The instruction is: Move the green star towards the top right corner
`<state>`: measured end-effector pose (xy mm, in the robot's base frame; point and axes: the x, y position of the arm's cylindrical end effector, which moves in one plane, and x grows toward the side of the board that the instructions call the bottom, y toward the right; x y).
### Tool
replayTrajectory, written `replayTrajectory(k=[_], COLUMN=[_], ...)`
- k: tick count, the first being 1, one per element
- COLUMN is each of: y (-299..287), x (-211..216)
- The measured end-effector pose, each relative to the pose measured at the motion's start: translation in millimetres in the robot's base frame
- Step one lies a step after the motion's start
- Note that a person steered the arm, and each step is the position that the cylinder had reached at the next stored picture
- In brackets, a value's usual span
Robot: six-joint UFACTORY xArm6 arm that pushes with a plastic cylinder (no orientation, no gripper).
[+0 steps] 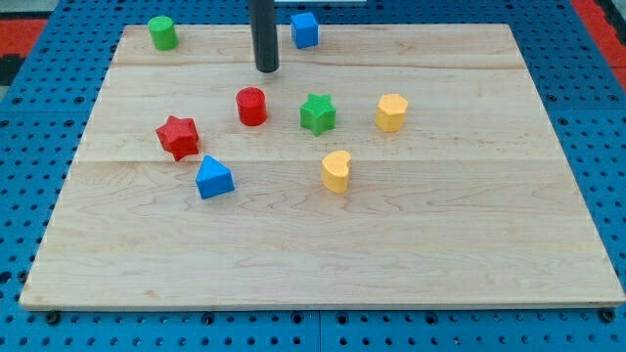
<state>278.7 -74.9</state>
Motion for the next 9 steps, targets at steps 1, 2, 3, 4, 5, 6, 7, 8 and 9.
replayTrajectory(k=[1, 2, 3, 4, 5, 6, 7, 8, 9], y=[-25, -47, -48, -70, -41, -3, 48, 85, 122], x=[0, 0, 50, 78, 89, 98, 112, 92, 54])
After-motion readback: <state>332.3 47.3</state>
